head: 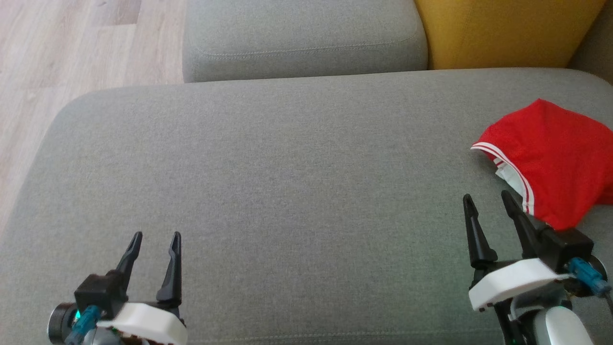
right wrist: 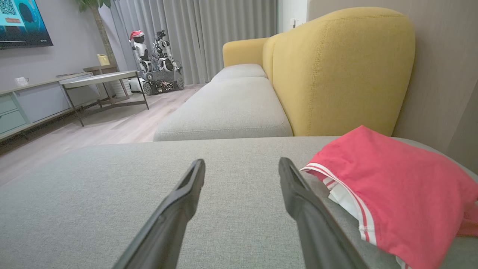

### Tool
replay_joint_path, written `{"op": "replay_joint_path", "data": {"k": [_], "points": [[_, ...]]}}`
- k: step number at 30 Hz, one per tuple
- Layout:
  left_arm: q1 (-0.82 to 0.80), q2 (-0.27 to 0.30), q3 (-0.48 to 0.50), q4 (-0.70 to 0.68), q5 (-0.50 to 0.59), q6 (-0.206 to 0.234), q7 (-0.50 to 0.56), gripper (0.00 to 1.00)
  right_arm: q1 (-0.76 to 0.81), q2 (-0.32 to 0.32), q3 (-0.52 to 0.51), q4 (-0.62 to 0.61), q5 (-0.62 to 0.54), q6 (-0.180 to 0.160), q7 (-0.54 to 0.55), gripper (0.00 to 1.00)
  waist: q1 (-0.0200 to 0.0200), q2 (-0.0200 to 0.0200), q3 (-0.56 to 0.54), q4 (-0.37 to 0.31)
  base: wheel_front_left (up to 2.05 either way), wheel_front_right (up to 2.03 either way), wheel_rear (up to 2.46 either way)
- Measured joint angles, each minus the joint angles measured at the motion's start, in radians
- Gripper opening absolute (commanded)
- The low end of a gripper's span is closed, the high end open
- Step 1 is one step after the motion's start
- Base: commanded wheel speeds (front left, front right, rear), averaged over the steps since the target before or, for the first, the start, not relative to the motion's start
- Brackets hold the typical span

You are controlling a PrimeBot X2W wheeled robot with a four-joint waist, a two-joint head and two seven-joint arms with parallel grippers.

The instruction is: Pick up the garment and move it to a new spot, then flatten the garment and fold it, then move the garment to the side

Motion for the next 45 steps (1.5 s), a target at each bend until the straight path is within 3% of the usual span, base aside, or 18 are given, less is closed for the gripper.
{"op": "replay_joint_path", "data": {"k": [25,26,30,45], "points": [[0.000,0.005,-0.017,0.006,-0.015,0.009,0.000,1.00,0.019,0.000,-0.006,-0.004,0.005,0.000,0.008,1.00,0.0000,0.0000,0.004,0.003,0.00,0.00,0.00],[0.000,0.005,-0.017,0.006,-0.015,0.009,0.000,0.00,0.019,0.000,-0.006,-0.004,0.005,0.000,0.008,0.00,0.0000,0.0000,0.004,0.003,0.00,0.00,0.00],[0.039,-0.022,-0.034,0.072,-0.027,0.008,0.003,0.00,0.055,0.002,0.000,0.069,0.017,0.000,0.008,0.00,0.0000,0.0000,0.005,0.003,0.00,0.00,0.00],[0.034,-0.034,-0.003,0.085,-0.186,-0.019,0.037,0.00,0.055,0.002,-0.005,0.086,0.199,0.000,0.009,0.00,0.0000,0.0000,0.010,0.002,0.00,0.00,0.00]]}}
